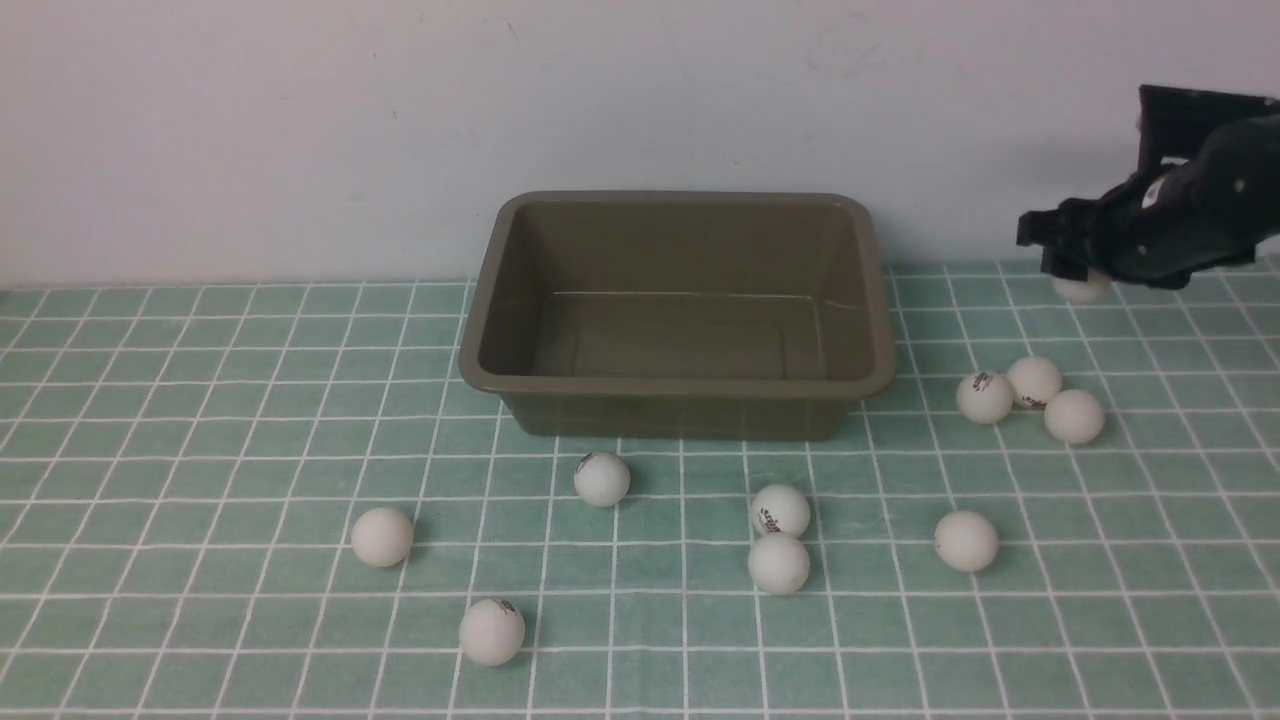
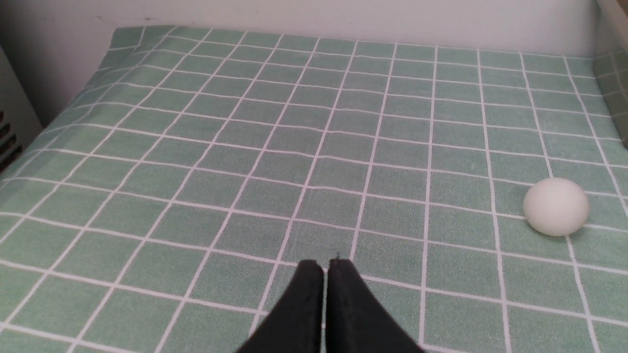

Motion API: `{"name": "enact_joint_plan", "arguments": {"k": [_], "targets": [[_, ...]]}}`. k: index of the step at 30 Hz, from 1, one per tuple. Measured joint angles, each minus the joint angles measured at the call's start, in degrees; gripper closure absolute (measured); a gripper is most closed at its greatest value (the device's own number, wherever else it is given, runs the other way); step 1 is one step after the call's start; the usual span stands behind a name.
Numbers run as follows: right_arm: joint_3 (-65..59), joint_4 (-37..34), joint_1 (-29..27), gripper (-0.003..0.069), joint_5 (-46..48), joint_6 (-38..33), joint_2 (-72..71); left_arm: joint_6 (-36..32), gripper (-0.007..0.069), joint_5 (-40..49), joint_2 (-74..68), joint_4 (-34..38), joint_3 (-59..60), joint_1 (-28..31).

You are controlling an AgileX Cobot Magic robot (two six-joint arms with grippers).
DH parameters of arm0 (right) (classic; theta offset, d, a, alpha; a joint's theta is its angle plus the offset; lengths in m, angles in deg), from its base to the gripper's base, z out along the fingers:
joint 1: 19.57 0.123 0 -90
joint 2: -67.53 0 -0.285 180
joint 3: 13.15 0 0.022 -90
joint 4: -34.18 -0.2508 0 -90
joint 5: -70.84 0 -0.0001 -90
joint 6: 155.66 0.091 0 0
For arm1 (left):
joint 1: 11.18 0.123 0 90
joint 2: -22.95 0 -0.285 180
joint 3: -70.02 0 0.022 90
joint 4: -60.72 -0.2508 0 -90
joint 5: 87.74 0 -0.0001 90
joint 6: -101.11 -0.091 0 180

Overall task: Put the table tennis balls in the box on the green coffee tablecloth.
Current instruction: 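Release the ping pong ball into the bin and lift the gripper away, then reach for and grasp a ping pong ball on the table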

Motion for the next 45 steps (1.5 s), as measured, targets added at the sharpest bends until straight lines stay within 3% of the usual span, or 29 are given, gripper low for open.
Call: {"name": "enact_joint_plan", "arguments": {"k": [5, 12, 15, 39, 41, 45], "targets": [[0.0, -3.1, 5.1, 0.0302, 0.8, -5.3, -3.0, 0.0, 0.0629, 0.0, 0.0, 0.0, 0.0, 0.0], [0.0, -7.3, 18.8, 0.0302, -3.6, -13.1, -3.5, 0.0, 0.0629, 0.0, 0.0, 0.0, 0.0, 0.0], [0.0, -7.3, 21.9, 0.0302, -5.9, -13.7, -2.3, 0.0, 0.0629, 0.0, 0.0, 0.0, 0.0, 0.0], [2.2, -5.5, 23.8, 0.0263, -10.5, -17.3, 2.7, 0.0, 0.0629, 0.0, 0.0, 0.0, 0.0, 0.0], [5.1, -4.0, 23.8, 0.0263, -7.7, -17.3, 1.9, 0.0, 0.0629, 0.0, 0.0, 0.0, 0.0, 0.0], [14.4, 3.4, 22.3, 0.0263, 10.7, -17.2, -1.2, 0.0, 0.0629, -0.1, 0.0, 0.0, 0.0, 0.0]]}}
